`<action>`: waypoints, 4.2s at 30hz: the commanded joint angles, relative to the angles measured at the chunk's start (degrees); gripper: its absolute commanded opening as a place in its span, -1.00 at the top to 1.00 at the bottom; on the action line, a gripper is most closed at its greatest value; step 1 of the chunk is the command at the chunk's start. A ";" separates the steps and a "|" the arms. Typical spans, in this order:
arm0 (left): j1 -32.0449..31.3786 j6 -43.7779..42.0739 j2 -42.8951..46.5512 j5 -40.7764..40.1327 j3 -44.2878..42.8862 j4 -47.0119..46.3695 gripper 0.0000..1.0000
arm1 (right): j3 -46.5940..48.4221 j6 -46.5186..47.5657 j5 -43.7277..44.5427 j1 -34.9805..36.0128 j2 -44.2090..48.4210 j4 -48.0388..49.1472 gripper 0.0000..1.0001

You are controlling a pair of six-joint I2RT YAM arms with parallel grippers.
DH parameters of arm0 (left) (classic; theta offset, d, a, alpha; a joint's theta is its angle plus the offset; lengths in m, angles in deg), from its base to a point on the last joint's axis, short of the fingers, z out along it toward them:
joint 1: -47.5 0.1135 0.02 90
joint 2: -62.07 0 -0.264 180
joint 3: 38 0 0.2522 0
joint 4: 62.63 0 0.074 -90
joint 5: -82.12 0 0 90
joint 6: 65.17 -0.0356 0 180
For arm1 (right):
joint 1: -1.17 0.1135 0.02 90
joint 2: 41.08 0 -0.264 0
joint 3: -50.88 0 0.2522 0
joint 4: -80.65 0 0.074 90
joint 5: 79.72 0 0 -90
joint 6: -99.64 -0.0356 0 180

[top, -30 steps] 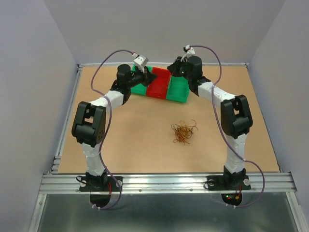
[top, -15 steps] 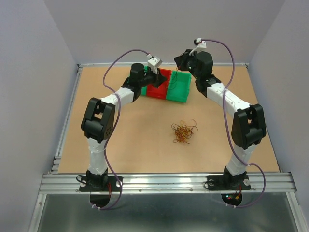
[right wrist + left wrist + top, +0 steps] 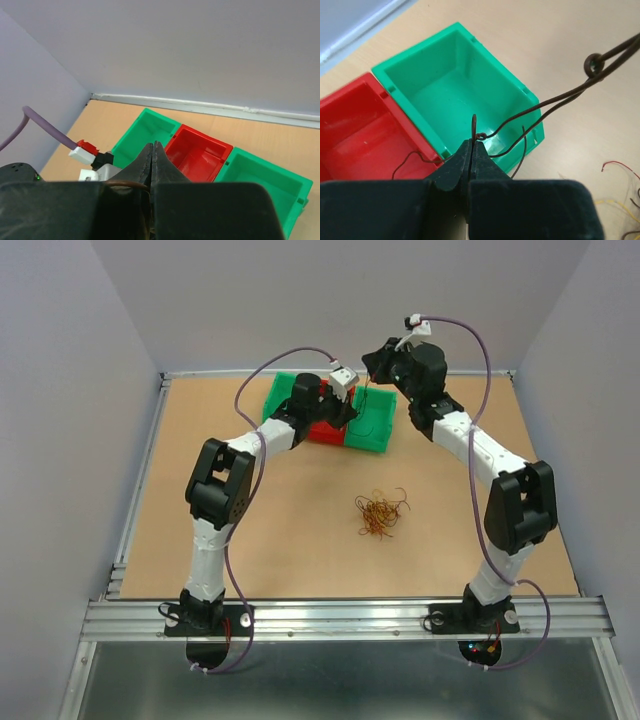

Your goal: Untangle the cables

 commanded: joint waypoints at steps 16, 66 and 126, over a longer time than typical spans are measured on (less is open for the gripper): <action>-1.10 -4.68 -0.76 -0.91 -16.75 11.53 1.00 | -0.72 4.45 -0.74 -0.58 8.17 1.13 0.99; 1.53 1.83 -4.03 -3.45 -11.51 10.32 -0.35 | 27.05 -6.63 -4.88 -5.85 -21.19 5.18 0.99; 9.70 1.74 11.27 -20.50 15.13 -8.84 -0.71 | 30.67 3.56 14.83 3.55 -37.20 -49.49 0.99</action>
